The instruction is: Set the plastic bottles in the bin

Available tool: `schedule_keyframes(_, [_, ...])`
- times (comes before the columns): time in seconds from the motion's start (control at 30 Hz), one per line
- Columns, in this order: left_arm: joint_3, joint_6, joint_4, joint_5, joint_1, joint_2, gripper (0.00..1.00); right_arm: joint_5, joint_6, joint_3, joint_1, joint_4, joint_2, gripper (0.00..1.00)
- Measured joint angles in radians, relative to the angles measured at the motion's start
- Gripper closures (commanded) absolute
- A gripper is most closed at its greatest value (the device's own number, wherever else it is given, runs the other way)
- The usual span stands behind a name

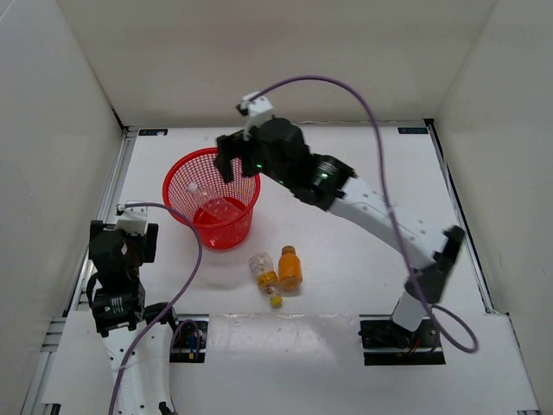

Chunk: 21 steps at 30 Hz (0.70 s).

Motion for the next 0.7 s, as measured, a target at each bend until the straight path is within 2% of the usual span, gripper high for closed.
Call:
schedule_keyframes(0.13, [0.042, -0.015, -0.016, 0.019, -0.002, 0.013, 0.00, 0.139, 0.099, -0.292, -0.002, -0.080, -0.282, 0.00])
schedule_keyframes(0.27, [0.211, -0.074, -0.027, 0.087, -0.012, 0.075, 0.00, 0.141, 0.227, -0.620, -0.018, -0.159, -0.423, 0.00])
schedule_keyframes(0.4, [0.332, -0.174, 0.021, 0.201, -0.023, 0.100, 0.00, 0.036, 0.306, -0.853, -0.046, -0.208, -0.359, 0.00])
schedule_keyframes(0.53, [0.314, -0.232, 0.021, 0.288, -0.037, 0.092, 0.00, -0.055, 0.323, -0.888, -0.065, -0.234, -0.224, 0.00])
schedule_keyframes(0.6, [0.283, -0.238, 0.017, 0.278, -0.042, 0.092, 0.00, -0.082, 0.327, -0.887, -0.067, -0.225, -0.187, 0.00])
schedule_keyframes(0.7, [0.234, -0.230, 0.001, 0.179, -0.050, 0.092, 0.00, -0.134, 0.327, -0.887, -0.077, -0.205, -0.160, 0.03])
